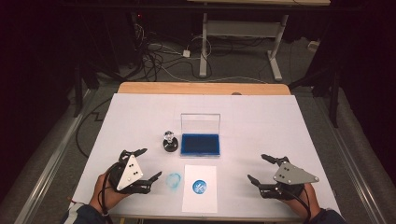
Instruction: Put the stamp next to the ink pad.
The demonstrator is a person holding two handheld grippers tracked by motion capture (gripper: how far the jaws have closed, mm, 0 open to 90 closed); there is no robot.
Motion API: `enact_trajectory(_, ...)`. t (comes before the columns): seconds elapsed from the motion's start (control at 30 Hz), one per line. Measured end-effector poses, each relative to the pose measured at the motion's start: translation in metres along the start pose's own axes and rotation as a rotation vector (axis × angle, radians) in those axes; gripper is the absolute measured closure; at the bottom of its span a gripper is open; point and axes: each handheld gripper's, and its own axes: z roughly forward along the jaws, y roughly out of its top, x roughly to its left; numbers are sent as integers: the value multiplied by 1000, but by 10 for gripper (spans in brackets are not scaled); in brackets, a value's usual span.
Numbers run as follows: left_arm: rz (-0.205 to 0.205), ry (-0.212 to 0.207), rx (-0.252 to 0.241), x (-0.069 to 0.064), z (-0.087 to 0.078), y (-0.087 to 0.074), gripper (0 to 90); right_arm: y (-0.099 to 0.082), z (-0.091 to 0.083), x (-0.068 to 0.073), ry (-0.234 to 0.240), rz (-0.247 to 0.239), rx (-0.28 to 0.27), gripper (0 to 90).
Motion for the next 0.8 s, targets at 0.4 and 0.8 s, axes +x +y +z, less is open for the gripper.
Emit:
enact_trajectory(0.4,-54,-15,115,-3,3,-39,142,-3,1,-3,-2,11,10,220)
enact_trajectory(0.8,-79,-1,81,-3,-4,-41,143,-3,1,-2,-9,2,4,220)
